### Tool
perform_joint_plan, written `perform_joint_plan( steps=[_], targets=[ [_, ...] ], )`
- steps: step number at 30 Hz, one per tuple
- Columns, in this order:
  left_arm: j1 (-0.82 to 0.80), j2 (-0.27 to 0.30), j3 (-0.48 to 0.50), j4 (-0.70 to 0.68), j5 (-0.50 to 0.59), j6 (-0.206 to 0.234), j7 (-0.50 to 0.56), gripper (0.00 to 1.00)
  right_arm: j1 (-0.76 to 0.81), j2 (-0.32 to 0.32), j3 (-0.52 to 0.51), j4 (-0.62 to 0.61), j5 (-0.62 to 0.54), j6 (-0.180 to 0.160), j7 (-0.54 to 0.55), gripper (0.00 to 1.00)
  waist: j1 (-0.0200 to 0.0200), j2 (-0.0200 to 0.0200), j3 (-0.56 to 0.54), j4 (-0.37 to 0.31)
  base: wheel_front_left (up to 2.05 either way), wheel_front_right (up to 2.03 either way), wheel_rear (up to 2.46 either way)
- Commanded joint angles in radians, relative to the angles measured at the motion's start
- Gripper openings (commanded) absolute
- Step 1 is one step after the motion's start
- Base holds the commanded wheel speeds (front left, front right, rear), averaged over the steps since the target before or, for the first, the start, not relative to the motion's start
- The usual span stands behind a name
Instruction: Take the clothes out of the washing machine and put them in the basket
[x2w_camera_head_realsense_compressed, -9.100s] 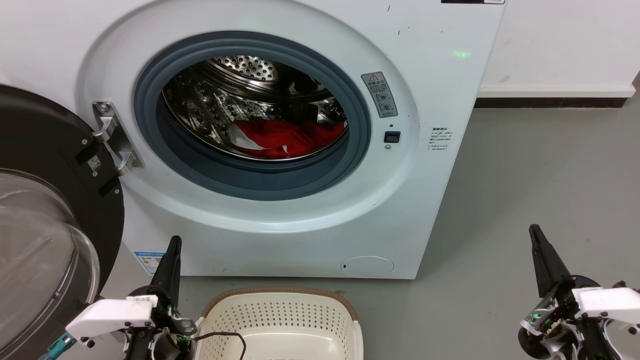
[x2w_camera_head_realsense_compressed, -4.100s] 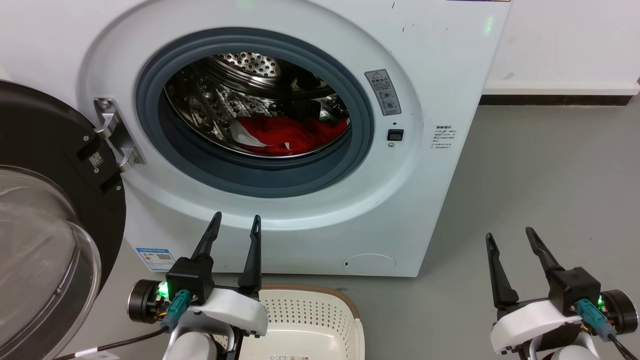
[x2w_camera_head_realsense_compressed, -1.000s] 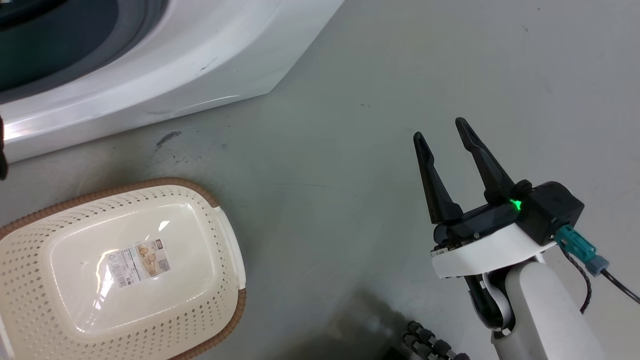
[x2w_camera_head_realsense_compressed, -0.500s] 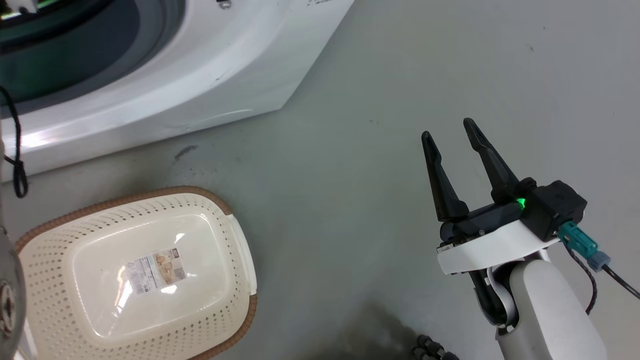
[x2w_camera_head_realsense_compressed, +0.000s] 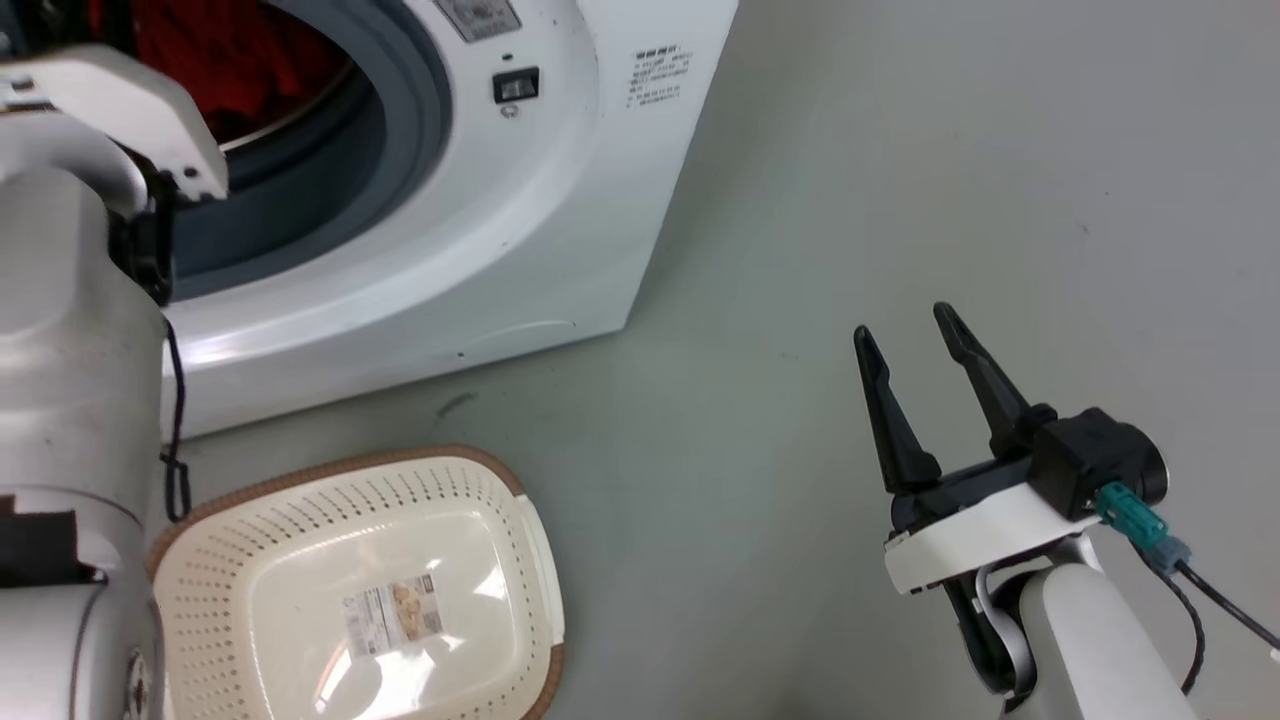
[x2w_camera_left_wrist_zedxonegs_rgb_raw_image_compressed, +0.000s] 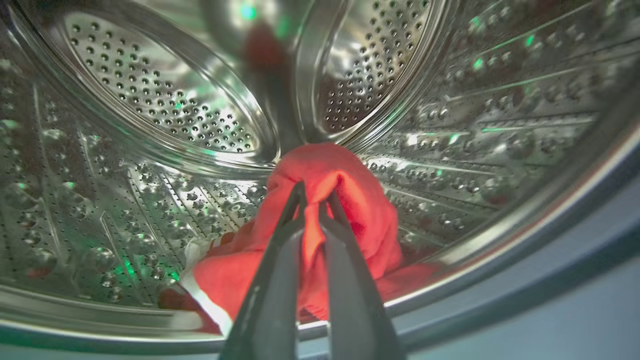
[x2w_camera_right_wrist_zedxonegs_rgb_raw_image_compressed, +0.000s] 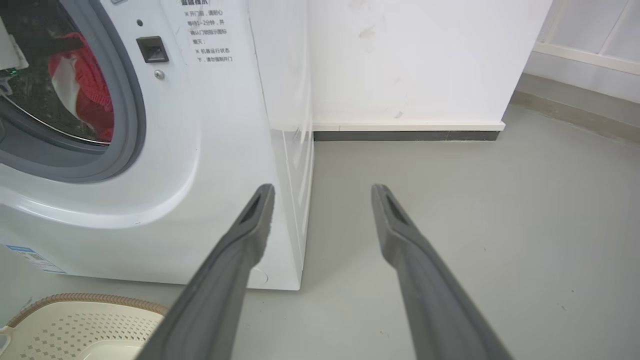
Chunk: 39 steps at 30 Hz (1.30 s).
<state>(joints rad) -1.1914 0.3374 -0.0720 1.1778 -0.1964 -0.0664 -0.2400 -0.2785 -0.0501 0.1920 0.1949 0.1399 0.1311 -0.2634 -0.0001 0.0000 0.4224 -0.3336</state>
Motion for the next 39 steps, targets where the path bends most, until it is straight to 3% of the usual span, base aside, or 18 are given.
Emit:
perform_joint_plan(
  steps=[1, 6, 15, 27, 39],
  targets=[
    [0.027, -0.005, 0.006, 0.000, -0.009, -0.003, -0.012, 0.00, 0.016, 0.000, -0.005, 0.005, -0.006, -0.001, -0.002, 1.00, 0.0001, 0.0000, -0.056, 0.024, 0.00, 0.00, 0.00],
    [0.106, -0.031, 0.031, -0.035, -0.040, -0.008, -0.026, 0.00, 0.050, 0.000, -0.017, 0.025, -0.020, -0.001, -0.002, 1.00, 0.0001, 0.0000, -0.133, 0.050, 0.00, 0.00, 0.00],
    [0.316, -0.077, 0.066, -0.230, -0.049, 0.001, -0.026, 0.00, 0.104, 0.000, -0.034, 0.051, -0.036, -0.001, -0.002, 1.00, 0.0001, 0.0000, -0.243, 0.099, 0.00, 0.00, 0.00],
    [0.613, -0.150, 0.119, -0.593, -0.035, 0.011, -0.025, 0.00, 0.171, 0.000, -0.075, 0.026, -0.055, -0.001, 0.024, 1.00, 0.0001, 0.0000, -0.337, 0.165, 0.00, 0.00, 0.00],
    [1.029, -0.239, 0.087, -1.069, -0.025, 0.074, 0.005, 0.00, 0.225, 0.000, -0.100, -0.045, -0.070, -0.001, 0.066, 1.00, 0.0001, 0.0000, -0.360, 0.216, 0.00, 0.00, 0.00]
  ],
)
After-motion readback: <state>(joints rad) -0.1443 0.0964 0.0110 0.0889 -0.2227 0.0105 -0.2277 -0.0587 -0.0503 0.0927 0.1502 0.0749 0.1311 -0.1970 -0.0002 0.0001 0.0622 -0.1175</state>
